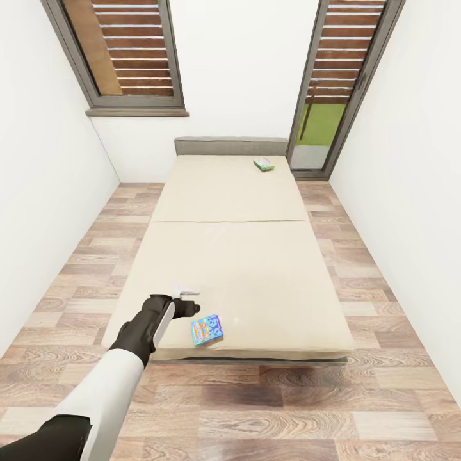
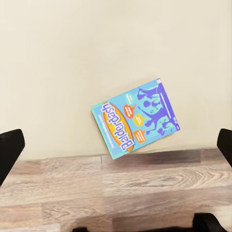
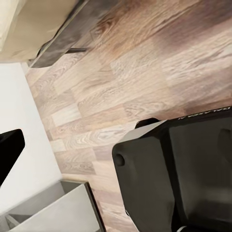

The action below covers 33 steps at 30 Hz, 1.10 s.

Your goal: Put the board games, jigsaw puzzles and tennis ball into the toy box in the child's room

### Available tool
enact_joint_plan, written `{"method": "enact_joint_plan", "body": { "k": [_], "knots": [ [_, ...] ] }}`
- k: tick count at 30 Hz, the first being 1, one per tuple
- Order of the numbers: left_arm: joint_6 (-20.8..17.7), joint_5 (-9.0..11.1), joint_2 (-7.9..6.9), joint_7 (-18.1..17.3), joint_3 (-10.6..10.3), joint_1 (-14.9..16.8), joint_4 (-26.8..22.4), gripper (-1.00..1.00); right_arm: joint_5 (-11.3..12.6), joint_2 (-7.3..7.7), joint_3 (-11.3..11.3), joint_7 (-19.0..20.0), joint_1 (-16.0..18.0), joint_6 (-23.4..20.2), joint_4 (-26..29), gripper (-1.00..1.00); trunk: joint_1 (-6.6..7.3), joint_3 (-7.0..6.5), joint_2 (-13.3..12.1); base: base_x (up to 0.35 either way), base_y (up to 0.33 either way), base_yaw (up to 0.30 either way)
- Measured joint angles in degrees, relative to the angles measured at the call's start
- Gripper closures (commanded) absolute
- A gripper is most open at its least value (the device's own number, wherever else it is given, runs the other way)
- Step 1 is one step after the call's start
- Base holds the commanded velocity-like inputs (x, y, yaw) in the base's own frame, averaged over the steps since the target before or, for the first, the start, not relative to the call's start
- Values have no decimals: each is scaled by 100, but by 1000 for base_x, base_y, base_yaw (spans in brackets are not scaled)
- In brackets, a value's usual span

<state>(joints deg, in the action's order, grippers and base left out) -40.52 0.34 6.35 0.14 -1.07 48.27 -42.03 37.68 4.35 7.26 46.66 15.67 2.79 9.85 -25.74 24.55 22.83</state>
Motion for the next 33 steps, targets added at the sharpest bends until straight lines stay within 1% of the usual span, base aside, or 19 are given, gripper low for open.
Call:
{"method": "enact_joint_plan", "body": {
  "k": [6, 11, 19, 23, 29, 31, 33],
  "knots": [
    [22, -5, 64, 1, -1, -5, 0, -100, 9, 1, 0, 6, -5, 7, -1, -100, -1, 0, -1, 47, 37, 0],
    [176, -8, 92, 9, 0, -12, 9, -100, 9, 1, 0, 8, -6, 8, -4, -100, 0, 0, 0, 94, 44, 0],
    [242, -10, 110, 11, -1, -16, 17, -100, 9, 1, 0, 0, -6, 8, -4, -100, -1, 0, -1, 92, 29, 0],
    [352, -10, 120, 17, -6, -27, 20, -100, 8, -5, 0, 0, -6, 8, -4, -100, -1, 0, -1, 9, 3, 0],
    [546, 0, 192, 32, 11, -30, 50, -100, 1, -15, -5, -15, -6, 4, -2, -100, -1, 12, -1, 2, 1, 23],
    [604, -1, 201, 46, 28, -28, 98, -100, 0, -19, -7, -28, -6, 2, -4, -100, -1, 26, -1, 0, 0, 64],
    [666, 5, 207, 67, 46, 3, 329, -100, 0, -19, -8, -38, -6, 1, -2, -100, -2, 42, -1, 0, 0, 73]
  ]
}}
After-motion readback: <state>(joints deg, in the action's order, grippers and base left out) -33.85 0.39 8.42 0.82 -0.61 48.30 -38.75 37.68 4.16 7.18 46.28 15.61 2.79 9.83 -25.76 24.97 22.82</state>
